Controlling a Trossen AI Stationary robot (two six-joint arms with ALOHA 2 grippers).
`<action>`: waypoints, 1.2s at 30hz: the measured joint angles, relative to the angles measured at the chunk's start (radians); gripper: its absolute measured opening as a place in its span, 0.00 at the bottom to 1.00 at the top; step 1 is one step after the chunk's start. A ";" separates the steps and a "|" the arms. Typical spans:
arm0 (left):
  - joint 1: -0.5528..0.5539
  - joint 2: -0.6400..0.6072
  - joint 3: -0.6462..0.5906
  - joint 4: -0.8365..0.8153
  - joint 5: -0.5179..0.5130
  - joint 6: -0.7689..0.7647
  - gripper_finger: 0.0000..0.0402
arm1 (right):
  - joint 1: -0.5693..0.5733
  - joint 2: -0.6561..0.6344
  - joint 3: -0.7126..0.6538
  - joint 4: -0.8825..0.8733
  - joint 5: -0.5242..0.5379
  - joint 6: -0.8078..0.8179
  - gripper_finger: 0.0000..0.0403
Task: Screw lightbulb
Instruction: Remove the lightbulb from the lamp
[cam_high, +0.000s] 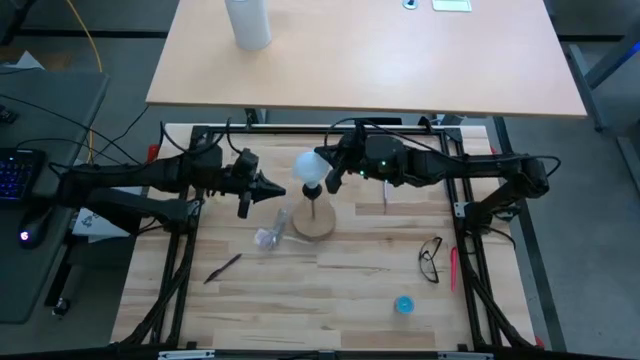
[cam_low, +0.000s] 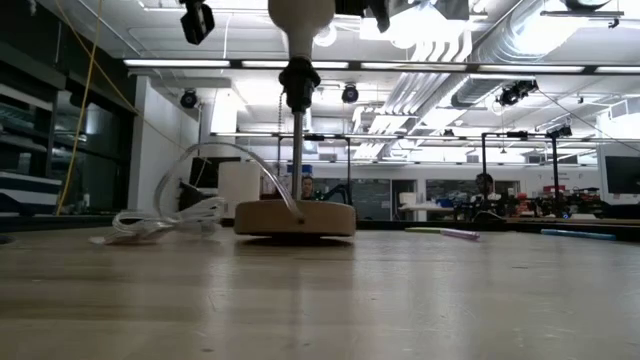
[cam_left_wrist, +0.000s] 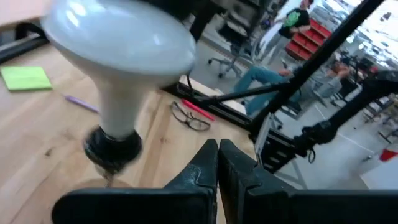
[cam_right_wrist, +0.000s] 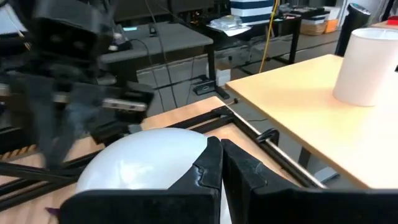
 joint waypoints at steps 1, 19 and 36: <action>-0.010 -0.004 0.000 -0.010 -0.001 0.000 0.00 | -0.006 -0.002 -0.001 0.003 -0.003 -0.008 0.00; -0.028 -0.043 0.000 -0.207 -0.130 0.050 0.00 | 0.026 -0.094 0.178 -0.405 -0.100 -0.074 0.01; 0.001 0.008 -0.380 0.389 -0.250 -0.139 0.00 | 0.238 -0.152 -0.229 -0.196 -0.013 0.333 0.57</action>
